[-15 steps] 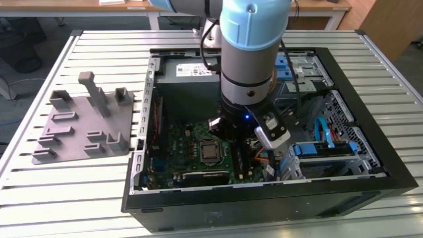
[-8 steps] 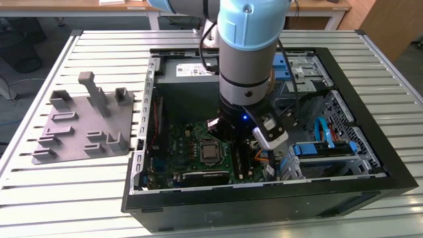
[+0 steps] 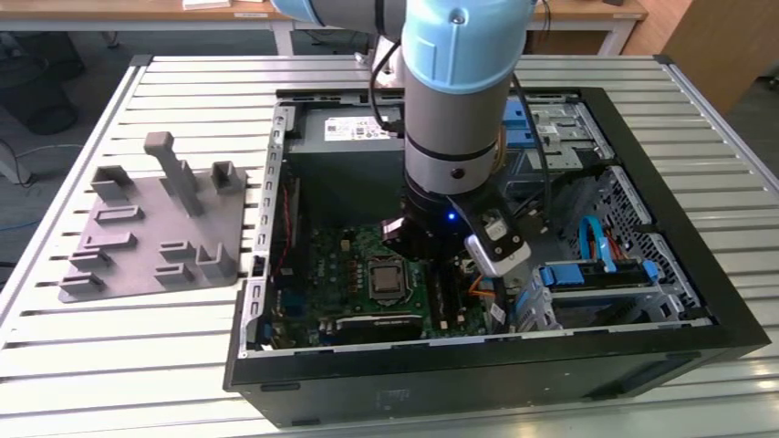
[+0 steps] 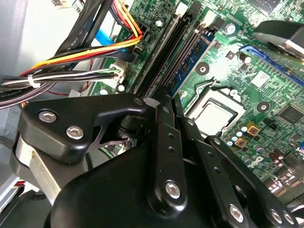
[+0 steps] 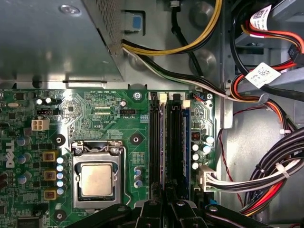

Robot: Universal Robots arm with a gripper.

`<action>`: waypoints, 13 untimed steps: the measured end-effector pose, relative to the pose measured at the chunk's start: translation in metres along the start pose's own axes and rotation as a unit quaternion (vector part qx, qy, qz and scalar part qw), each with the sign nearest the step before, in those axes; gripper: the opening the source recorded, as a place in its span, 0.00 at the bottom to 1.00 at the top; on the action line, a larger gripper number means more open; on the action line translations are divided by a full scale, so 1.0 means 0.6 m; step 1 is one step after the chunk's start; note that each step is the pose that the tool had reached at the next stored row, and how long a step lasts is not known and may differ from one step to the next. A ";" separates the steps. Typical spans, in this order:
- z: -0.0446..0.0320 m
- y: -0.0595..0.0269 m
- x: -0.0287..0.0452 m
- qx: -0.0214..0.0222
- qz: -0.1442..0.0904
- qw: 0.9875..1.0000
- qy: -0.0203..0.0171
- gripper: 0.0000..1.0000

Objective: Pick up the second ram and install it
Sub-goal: 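Insert the second ram into the second slot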

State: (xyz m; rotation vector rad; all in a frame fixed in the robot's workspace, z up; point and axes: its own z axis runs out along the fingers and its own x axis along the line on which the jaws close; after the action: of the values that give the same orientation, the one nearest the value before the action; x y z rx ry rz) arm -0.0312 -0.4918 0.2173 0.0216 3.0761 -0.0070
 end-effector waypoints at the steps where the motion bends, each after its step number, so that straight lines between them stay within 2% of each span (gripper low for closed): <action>1: 0.000 0.000 0.000 0.000 0.000 1.000 0.000 0.14; 13: 0.009 0.001 -0.002 0.001 0.000 1.000 0.000 0.14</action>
State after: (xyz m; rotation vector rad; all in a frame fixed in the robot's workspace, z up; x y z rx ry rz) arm -0.0298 -0.4914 0.2118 0.0216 3.0761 -0.0108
